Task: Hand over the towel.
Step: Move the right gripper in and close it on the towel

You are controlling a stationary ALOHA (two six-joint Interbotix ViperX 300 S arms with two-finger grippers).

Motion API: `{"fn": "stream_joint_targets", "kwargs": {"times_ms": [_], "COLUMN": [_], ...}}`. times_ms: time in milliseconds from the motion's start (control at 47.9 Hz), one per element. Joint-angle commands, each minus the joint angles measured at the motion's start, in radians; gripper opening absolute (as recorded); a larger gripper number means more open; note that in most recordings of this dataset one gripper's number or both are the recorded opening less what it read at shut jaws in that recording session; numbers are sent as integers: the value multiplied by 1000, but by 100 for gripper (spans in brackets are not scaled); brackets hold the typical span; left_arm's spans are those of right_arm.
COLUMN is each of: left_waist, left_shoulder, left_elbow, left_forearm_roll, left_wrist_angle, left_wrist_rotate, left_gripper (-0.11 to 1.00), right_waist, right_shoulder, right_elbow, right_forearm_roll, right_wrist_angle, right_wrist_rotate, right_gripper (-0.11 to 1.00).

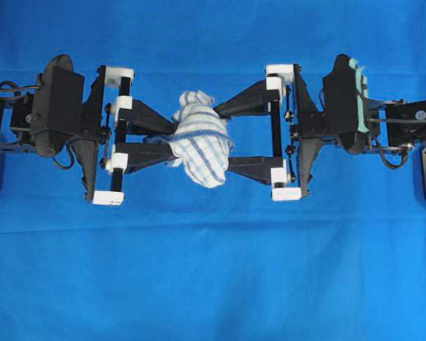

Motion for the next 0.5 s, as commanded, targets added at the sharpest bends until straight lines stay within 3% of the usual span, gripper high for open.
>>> {"fn": "stream_joint_targets", "kwargs": {"times_ms": [0, 125, 313, 480], "left_waist": [-3, -6, -6, -6], "left_shoulder": [-12, -12, -9, -3], "left_elbow": [-23, -23, -28, -34], "left_forearm_roll": [2, 2, 2, 2], "left_wrist_angle": [-5, -5, -5, -5], "left_wrist_rotate": [2, 3, 2, 2], "left_gripper": [13, 13, 13, 13], "right_waist": [2, 2, 2, 2], "right_shoulder": [-9, -9, -11, -11], "right_elbow": [-26, -26, -26, -26], "right_forearm_roll": [-3, -6, -6, -6], "right_wrist_angle": [-14, -12, -6, 5], "right_wrist_rotate": [-2, -12, -21, -21], "right_gripper": [71, 67, 24, 23]}}
